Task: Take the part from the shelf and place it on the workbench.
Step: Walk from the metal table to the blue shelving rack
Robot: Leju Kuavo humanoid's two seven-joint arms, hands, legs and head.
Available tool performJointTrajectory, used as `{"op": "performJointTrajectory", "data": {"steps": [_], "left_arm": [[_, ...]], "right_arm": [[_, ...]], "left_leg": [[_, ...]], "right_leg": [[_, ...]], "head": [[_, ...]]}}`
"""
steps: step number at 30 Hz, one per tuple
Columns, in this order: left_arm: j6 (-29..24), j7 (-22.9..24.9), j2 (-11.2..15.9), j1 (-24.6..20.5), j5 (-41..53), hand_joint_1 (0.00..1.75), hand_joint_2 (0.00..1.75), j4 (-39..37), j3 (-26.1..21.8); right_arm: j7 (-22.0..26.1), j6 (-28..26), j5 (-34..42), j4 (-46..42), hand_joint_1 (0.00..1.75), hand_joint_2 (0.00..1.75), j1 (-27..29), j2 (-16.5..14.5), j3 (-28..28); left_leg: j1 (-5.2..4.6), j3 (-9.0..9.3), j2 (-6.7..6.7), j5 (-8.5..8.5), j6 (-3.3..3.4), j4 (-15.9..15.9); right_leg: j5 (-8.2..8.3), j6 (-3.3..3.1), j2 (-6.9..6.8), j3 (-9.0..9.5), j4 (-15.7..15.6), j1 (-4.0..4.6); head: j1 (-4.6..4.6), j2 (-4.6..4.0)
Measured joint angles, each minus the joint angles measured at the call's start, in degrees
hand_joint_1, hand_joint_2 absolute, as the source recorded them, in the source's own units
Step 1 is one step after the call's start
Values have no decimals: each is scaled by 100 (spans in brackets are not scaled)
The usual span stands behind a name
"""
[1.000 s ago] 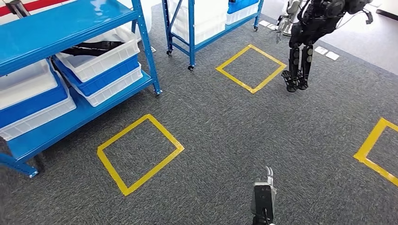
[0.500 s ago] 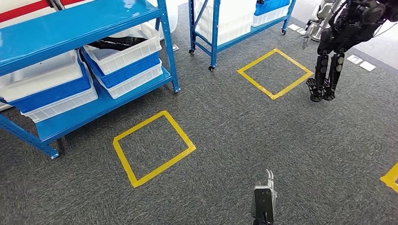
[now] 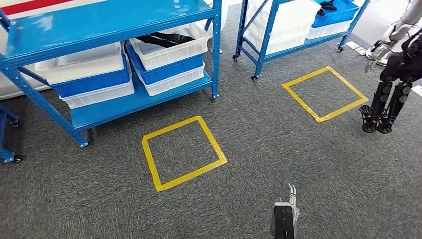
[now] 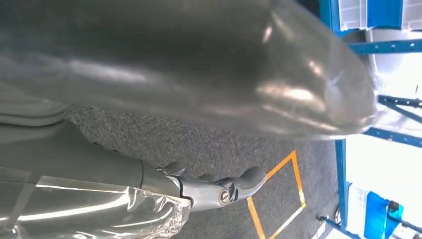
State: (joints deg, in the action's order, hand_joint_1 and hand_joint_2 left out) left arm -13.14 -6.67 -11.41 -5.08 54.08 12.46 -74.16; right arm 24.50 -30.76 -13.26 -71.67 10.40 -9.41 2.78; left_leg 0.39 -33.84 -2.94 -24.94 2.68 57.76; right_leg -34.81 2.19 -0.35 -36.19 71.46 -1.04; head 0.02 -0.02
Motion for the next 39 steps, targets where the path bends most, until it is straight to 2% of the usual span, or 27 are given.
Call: {"op": "performJointTrajectory", "data": {"steps": [2, 3, 5, 6, 7, 9, 11, 12, 13, 14, 15, 17, 19, 22, 24, 25, 27, 28, 29, 30, 31, 33, 34, 35, 36, 37, 39], "left_arm": [[5, -3, 2, 3, 3, 0, 0, 0, 1], [5, -4, 5, 3, 3, 0, 0, 0, 2], [5, -5, 12, 9, 5, 0, 0, 0, 2], [5, -6, 15, 17, 7, 0, 0, 0, 2], [5, -7, 21, 25, 8, 0, 0, 0, 2], [5, -7, 30, 29, 9, 0, 0, 0, 2], [5, -8, 33, 17, 10, 0, 0, 0, 3], [4, -8, 33, 13, 10, 0, 0, 0, 4], [3, -8, 33, 12, 10, 0, 0, 0, 4], [1, -8, 34, 14, 7, 0, 0, 0, 3], [-2, -10, 35, 16, 3, 0, 0, 0, 3], [-10, -24, 38, 18, -5, 0, 0, 0, 2], [-14, -45, 46, 14, -8, 0, 0, 1, 2], [-15, -78, 52, 14, -8, 0, 0, 2, 2], [-14, -95, 43, 18, -5, 0, 0, 1, 2], [-13, -105, 40, 16, -3, 0, 0, 0, 2], [-13, -125, 40, 11, 1, 0, 0, 0, 2], [-15, -136, 41, 9, 1, 0, 0, 0, 2], [-20, -150, 42, 9, 1, 0, 0, 0, 2], [-25, -166, 42, 10, 0, 0, 0, 0, 2], [-30, -181, 41, 10, -1, 0, 0, 0, 2], [-35, -205, 43, 10, -3, 0, 0, 1, 2], [-37, -213, 46, 9, -5, 0, 0, 1, 2], [-40, -219, 51, 8, -7, 0, 0, 2, 2], [-44, -222, 58, 8, -7, 0, 0, 2, 2], [-48, -226, 64, 9, -7, 0, 0, 2, 2], [-51, -228, 73, 10, -7, 0, 0, 2, 2]], "right_arm": [[1, -12, -4, 1, 0, 0, 2, 10, -2], [3, -13, -7, -1, 0, 0, 3, 10, -2], [9, -13, -8, -3, 0, 0, 4, 9, -4], [12, -13, -9, -5, 0, 0, 1, 7, -5], [13, -14, -9, -9, 0, 0, -3, 5, -6], [16, -19, -14, -23, 0, 0, -5, -2, -6], [23, -33, -27, -33, 0, 0, 12, -4, -11], [29, -47, -43, -33, 0, 0, 21, -4, -14], [37, -62, -67, -33, 0, 0, 26, -3, -16], [48, -77, -90, -33, 0, 0, 27, -3, -17], [59, -84, -103, -33, 0, 0, 22, -4, -15], [82, -74, -97, -34, 0, 0, -5, -7, -7], [103, -58, -83, -35, 0, 0, -33, -11, -1], [127, -45, -64, -39, 0, 0, -39, -16, 3], [152, -44, -43, -54, 0, 0, -37, -14, 2], [168, -45, -28, -61, 0, 0, -35, -8, 0], [199, -51, 3, -63, 0, 0, -10, 9, -6], [213, -57, 21, -62, 0, 0, 12, 19, -9], [225, -68, 36, -62, 0, 0, 35, 28, -13], [235, -80, 46, -62, 0, 0, 52, 36, -15], [240, -88, 54, -63, 0, 0, 60, 41, -18], [248, -96, 58, -63, 0, 0, 61, 44, -28], [251, -98, 60, -65, 0, 0, 63, 42, -33], [255, -100, 62, -68, 0, 0, 67, 40, -39], [257, -102, 64, -72, 0, 0, 70, 38, -44], [260, -104, 66, -76, 0, 0, 74, 35, -50], [261, -104, 66, -79, 0, 0, 75, 34, -59]], "left_leg": [[11, 4, -145, -9, -35, 23], [5, 1, -209, -19, -69, 41], [-12, -15, -300, -29, -140, 56], [-7, -27, -336, -25, -169, 56], [9, -40, -313, -26, -192, 68], [27, -148, -85, -172, -241, 305], [27, -435, 184, -522, -282, 928], [32, -616, 237, -692, -296, 1301], [34, -751, 259, -784, -301, 1571], [35, -811, 271, -788, -298, 1689], [33, -765, 278, -694, -281, 1600], [14, -402, 307, -352, -197, 919], [-31, -72, 374, -158, -113, 297], [-88, 7, 383, -148, -46, 108], [-57, 78, 352, -90, -9, -8], [-33, 112, 336, -58, 8, -64], [-7, 127, 294, -34, 28, -103], [-4, 123, 268, -32, 31, -102], [-1, 121, 240, -34, 29, -99], [5, 122, 215, -38, 23, -95], [14, 129, 191, -43, 9, -91], [16, 137, 151, -73, -50, -55], [7, 136, 137, -97, -92, -29], [-4, 131, 127, -123, -126, -3], [-12, 124, 124, -142, -115, 16], [-7, 123, 126, -146, -68, 19], [5, 126, 133, -133, 52, 18]], "right_leg": [[341, 119, 140, 287, -694, -61], [466, 122, 218, 414, -1001, -76], [554, 34, 299, 533, -1264, -69], [571, -38, 255, 548, -1279, -53], [585, -88, 213, 564, -1284, -52], [607, -167, 115, 578, -1295, -52], [602, -223, -1, 578, -1298, -28], [595, -244, -68, 576, -1297, -11], [588, -260, -120, 575, -1297, 3], [582, -269, -164, 575, -1297, 16], [577, -275, -201, 578, -1297, 28], [571, -281, -244, 589, -1297, 47], [561, -267, -267, 589, -1295, 84], [556, -207, -307, 602, -1325, 96], [489, -165, -243, 571, -1227, 101], [388, -161, -175, 481, -1034, 102], [90, -181, -43, 130, -337, 67], [-20, -172, -21, -52, 1, 45], [-54, -138, -12, -166, 194, 23], [7, -81, -8, -173, 166, 2], [150, -9, -8, -66, -90, -27], [478, 107, 4, 291, -866, -85], [581, 105, 13, 421, -1146, -101], [631, 75, 23, 490, -1294, -112], [644, 30, 31, 507, -1328, -108], [654, -6, 32, 519, -1334, -107], [663, -23, 34, 532, -1336, -91]], "head": [[7, 0], [14, 0], [13, 0], [8, 0], [-2, 0], [-32, 0], [-63, 0], [-69, 0], [-68, 0], [-68, 0], [-68, 0], [-69, 0], [-66, 0], [-68, 0], [-63, 0], [-52, 0], [-36, 0], [-29, 0], [-28, 0], [-25, 0], [-22, 0], [-16, 0], [-17, 0], [-22, 0], [-28, 0], [-40, 0], [-52, 0]]}}
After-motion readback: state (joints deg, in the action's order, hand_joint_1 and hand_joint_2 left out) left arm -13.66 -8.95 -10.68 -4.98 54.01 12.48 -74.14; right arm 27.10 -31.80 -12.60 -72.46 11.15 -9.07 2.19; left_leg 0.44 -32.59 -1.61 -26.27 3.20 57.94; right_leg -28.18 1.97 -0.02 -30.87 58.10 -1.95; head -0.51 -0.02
